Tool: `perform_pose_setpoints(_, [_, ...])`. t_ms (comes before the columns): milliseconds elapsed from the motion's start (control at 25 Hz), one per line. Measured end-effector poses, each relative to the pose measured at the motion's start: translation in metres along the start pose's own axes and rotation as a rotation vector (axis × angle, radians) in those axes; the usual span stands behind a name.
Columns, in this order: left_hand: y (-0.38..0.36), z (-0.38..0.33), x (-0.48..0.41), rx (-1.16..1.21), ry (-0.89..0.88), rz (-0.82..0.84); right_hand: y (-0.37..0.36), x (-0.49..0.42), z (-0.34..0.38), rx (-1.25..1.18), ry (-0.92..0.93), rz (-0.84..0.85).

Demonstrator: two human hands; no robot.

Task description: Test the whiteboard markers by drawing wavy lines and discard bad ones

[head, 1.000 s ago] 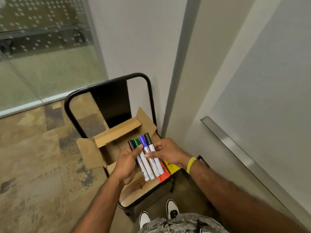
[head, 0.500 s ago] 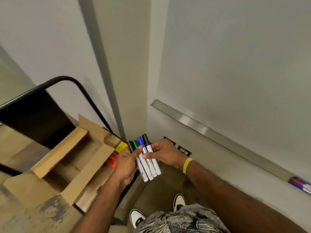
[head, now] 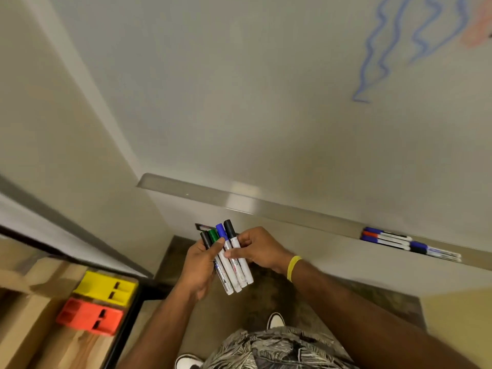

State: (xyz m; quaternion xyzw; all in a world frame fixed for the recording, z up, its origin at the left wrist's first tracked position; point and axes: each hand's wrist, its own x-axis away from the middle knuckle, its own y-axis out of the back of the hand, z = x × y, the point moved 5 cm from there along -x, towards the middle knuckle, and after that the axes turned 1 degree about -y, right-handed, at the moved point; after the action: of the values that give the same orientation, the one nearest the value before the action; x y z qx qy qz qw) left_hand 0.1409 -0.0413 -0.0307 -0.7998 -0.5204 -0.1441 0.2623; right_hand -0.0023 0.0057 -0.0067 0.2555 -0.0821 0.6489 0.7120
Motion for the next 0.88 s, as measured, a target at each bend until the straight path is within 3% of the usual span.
perform_pose_setpoints(440, [-0.185,0.050,-0.047,-0.116,0.115,0.124,0.171,0.034,-0.093,-0.099,-0.123,-0.151])
perform_pose_setpoints(720, [-0.227,0.058,-0.066,-0.211,0.173,0.239,0.219,0.047,-0.121,-0.057,-0.178,-0.278])
perform_pose_setpoints(880, [-0.226,0.066,-0.082,-0.206,0.250,0.269,0.253,0.048,-0.139,0.130,-0.216,-0.361])
